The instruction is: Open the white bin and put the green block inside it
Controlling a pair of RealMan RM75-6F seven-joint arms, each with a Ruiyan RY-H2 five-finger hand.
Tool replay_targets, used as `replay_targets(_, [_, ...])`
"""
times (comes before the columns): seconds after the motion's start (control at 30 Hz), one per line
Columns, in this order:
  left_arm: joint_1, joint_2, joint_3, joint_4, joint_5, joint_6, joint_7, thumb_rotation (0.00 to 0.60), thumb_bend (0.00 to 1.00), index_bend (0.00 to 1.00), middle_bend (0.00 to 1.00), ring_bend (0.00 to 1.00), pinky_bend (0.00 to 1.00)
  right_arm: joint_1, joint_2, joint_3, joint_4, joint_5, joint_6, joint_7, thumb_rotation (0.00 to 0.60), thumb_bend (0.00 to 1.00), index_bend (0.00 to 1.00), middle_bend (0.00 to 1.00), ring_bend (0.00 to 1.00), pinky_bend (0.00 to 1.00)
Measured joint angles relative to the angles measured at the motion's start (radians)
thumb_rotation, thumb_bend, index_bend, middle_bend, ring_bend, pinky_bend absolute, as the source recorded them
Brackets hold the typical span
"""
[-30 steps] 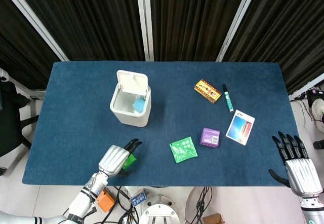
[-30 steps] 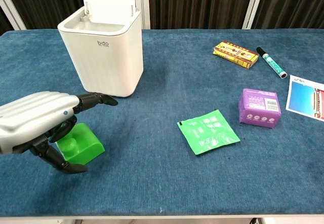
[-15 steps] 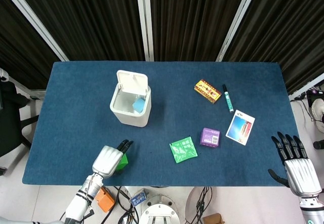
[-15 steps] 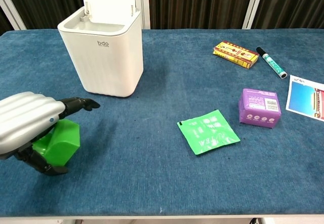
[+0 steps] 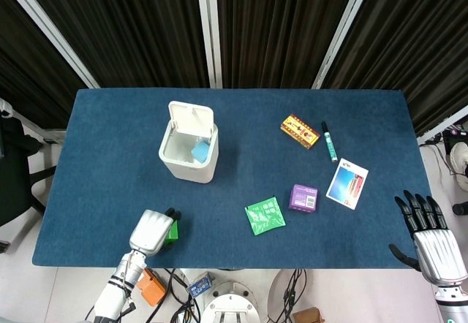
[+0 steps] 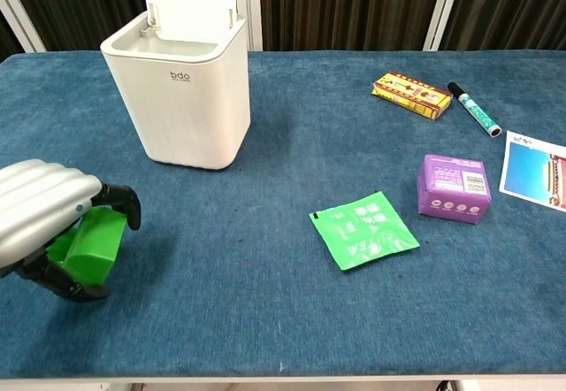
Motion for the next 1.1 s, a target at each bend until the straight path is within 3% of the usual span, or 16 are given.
replay_targets(0.27, [0.005,0.023,-0.014,-0.056,0.082,0.060,0.050,0.600,0.38,0.62,0.65,0.85,0.87,-0.003,-0.001,0.000,0.000,-0.001,0.005,0.000,0.600,0.31,0.00,0.00,0.00,0.00])
replay_targets(0.4, [-0.007,0.039,-0.054,-0.111,0.169,0.103,0.091,0.600,0.36,0.62,0.65,0.85,0.87,-0.002,-0.003,0.000,-0.001,-0.002,-0.001,-0.006,0.600,0.31,0.00,0.00,0.00,0.00])
replay_targets(0.5, [-0.037,0.041,-0.124,-0.134,0.224,0.116,0.121,0.600,0.34,0.62,0.65,0.85,0.87,0.000,-0.006,-0.002,-0.003,-0.003,-0.008,-0.018,0.600,0.31,0.00,0.00,0.00,0.00])
replay_targets(0.63, [-0.103,0.029,-0.260,-0.144,0.220,0.101,0.167,0.600,0.32,0.62,0.65,0.85,0.87,0.001,-0.008,-0.001,-0.005,-0.001,-0.011,-0.024,0.600,0.31,0.00,0.00,0.00,0.00])
replay_targets(0.87, [-0.220,-0.009,-0.461,-0.091,0.031,0.029,0.204,0.600,0.30,0.62,0.65,0.84,0.87,0.004,-0.003,0.003,-0.003,0.005,-0.014,-0.013,0.600,0.31,0.00,0.00,0.00,0.00])
replay_targets(1.0, [-0.273,-0.029,-0.525,-0.008,-0.073,0.003,0.189,0.600,0.27,0.61,0.64,0.84,0.87,0.001,0.001,0.006,0.000,0.005,-0.001,0.001,0.600,0.31,0.00,0.00,0.00,0.00])
replay_targets(1.1, [-0.299,-0.035,-0.534,0.041,-0.103,-0.005,0.166,0.600,0.18,0.54,0.59,0.83,0.87,0.000,0.002,0.006,0.002,0.003,0.001,0.005,0.600,0.31,0.00,0.00,0.00,0.00])
